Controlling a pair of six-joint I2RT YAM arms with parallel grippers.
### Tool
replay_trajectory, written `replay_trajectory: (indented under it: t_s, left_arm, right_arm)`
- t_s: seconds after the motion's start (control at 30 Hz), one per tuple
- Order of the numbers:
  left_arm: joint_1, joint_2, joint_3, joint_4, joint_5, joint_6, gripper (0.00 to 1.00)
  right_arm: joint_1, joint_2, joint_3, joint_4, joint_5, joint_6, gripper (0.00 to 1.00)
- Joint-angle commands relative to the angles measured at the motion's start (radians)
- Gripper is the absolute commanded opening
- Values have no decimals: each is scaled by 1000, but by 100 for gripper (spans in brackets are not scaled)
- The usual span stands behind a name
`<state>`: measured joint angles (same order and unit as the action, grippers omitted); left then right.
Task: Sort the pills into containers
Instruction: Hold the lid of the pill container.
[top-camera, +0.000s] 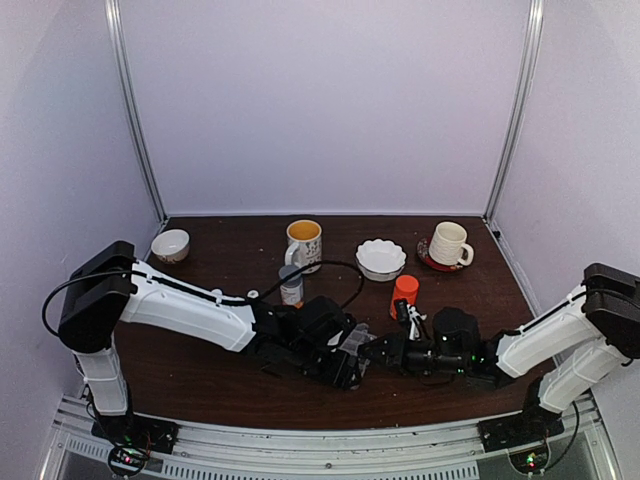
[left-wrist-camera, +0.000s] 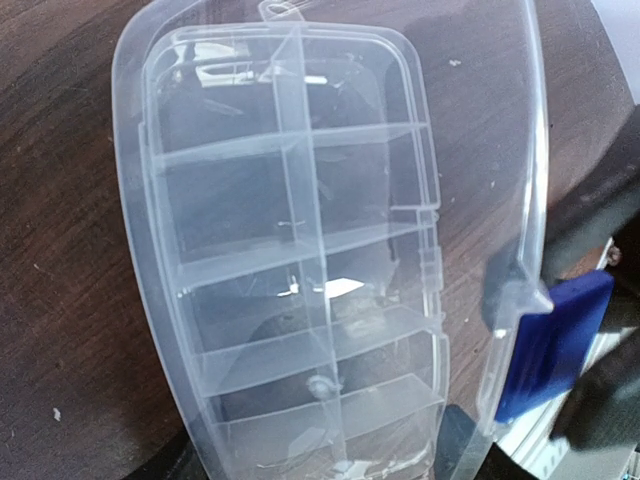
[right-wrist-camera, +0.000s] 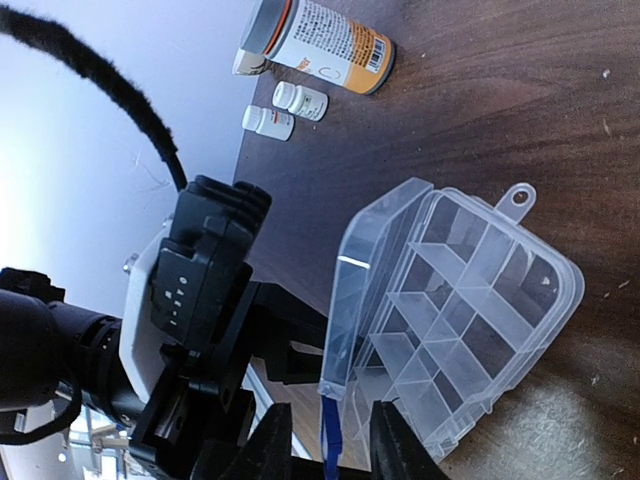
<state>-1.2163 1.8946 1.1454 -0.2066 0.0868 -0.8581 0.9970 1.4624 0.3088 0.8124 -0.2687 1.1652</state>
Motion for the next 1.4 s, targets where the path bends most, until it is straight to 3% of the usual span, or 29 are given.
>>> replay_trajectory:
  t_s: [0.0, 0.17, 0.5, 0.6, 0.83, 1.07, 1.37]
  left_arm:
    - [5, 9, -7, 36, 16, 13, 61]
    - [7, 4, -15, 66, 42, 10, 63]
    - [11, 8, -39, 131, 82, -11, 68]
    - [14, 7, -58, 165, 96, -25, 69]
    - [21, 4, -87, 200, 121, -41, 71]
    - [20, 2, -74, 181, 97, -35, 80]
    - [20, -45, -60, 81, -34, -35, 76]
  right_arm:
    - [0, 20, 6, 44, -2, 7, 34]
    - [-1, 35, -4, 44, 7, 13, 48]
    - [-1, 132, -31, 191, 4, 65, 62]
    - [-3, 184, -55, 331, -16, 101, 77]
    - [-4, 258, -78, 459, -22, 151, 80]
    - [-4, 231, -77, 416, -20, 138, 81]
    - [-4, 224, -77, 377, -14, 126, 81]
